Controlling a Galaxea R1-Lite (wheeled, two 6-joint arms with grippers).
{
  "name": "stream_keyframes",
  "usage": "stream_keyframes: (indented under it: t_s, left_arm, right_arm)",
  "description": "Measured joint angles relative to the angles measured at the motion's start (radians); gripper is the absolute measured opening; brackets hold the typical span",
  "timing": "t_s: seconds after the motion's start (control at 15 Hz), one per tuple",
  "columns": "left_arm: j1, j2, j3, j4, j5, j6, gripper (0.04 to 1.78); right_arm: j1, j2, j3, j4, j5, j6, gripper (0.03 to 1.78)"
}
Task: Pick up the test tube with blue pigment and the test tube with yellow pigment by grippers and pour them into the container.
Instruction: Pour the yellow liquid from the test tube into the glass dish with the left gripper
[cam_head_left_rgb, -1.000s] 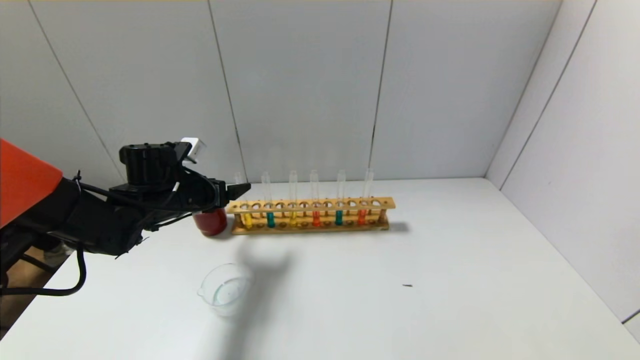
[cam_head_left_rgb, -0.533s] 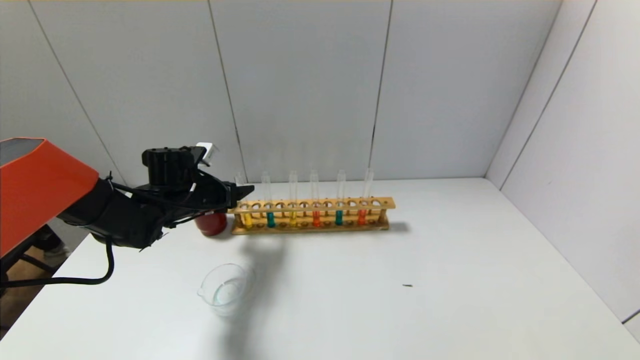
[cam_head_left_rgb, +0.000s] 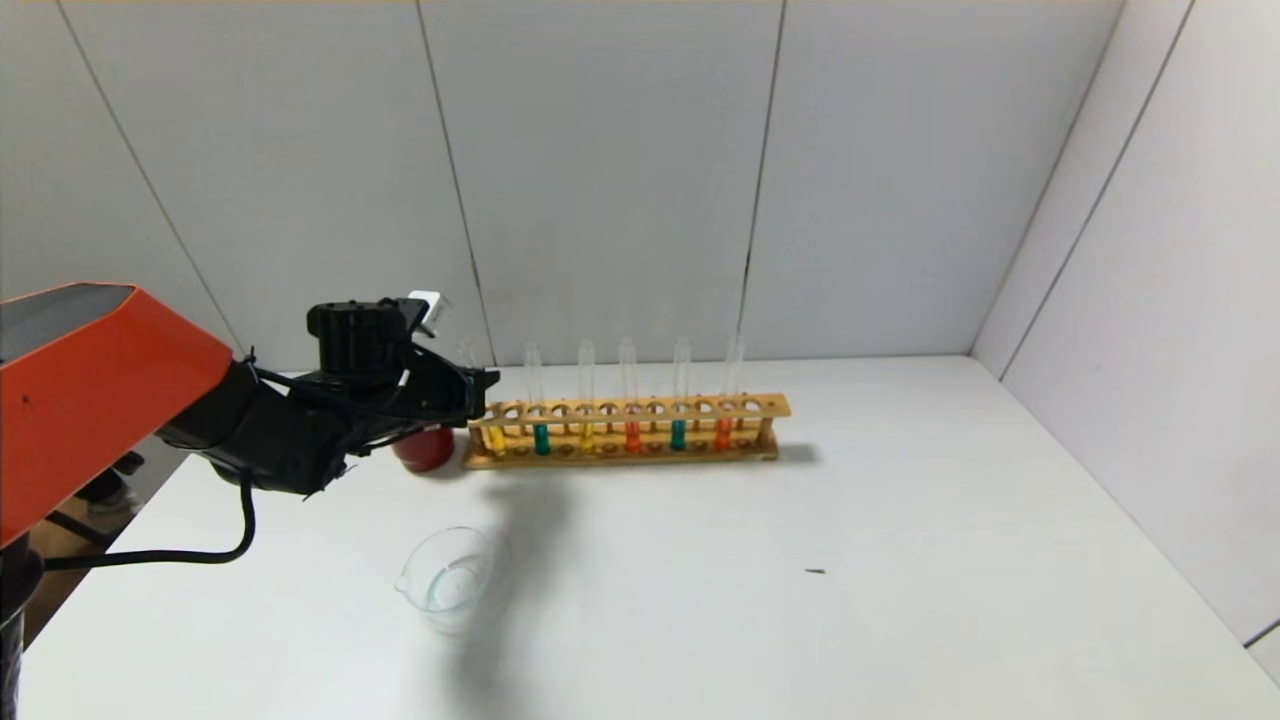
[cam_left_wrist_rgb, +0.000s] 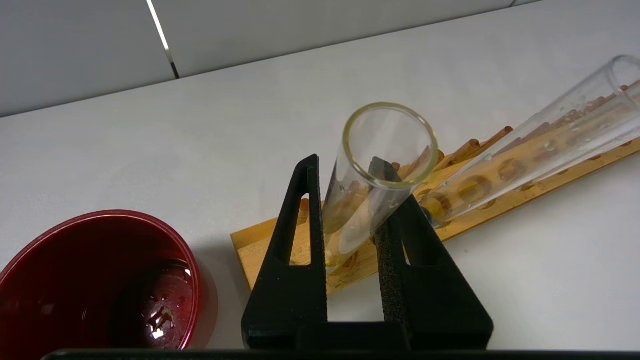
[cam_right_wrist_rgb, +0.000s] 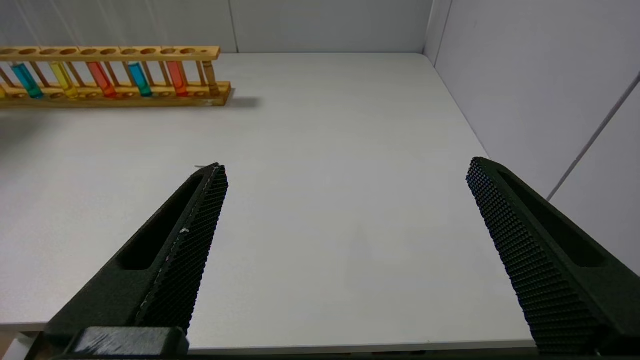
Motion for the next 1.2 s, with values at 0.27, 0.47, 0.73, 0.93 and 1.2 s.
stream_keyframes:
  t_s: [0.27, 0.47, 0.73, 0.93, 1.2]
  left_arm:
    - [-0.001, -0.058, 0.0, 0.036, 0.003, 0.0, 0.33]
    - [-0.001, -0.164, -0.026, 0.123, 0.006, 0.004, 0.33]
    - [0.002, -0.36, -0.078, 0.294, 0.005, 0.054, 0.33]
    - [0.001, -0.511, -0.062, 0.401, 0.036, 0.131, 0.33]
    - [0.014, -0.679, 0.137, 0.41, 0.1, 0.326, 0.33]
  right_arm:
    - [0.0, 0.0, 0.0, 0.0, 0.0, 0.0, 1.75]
    - [0.0, 0.0, 0.0, 0.0, 0.0, 0.0, 1.75]
    - [0.0, 0.0, 0.0, 0.0, 0.0, 0.0, 1.75]
    - [0.0, 0.0, 0.0, 0.0, 0.0, -0.001, 1.75]
    - [0.0, 0.0, 0.0, 0.0, 0.0, 0.0, 1.75]
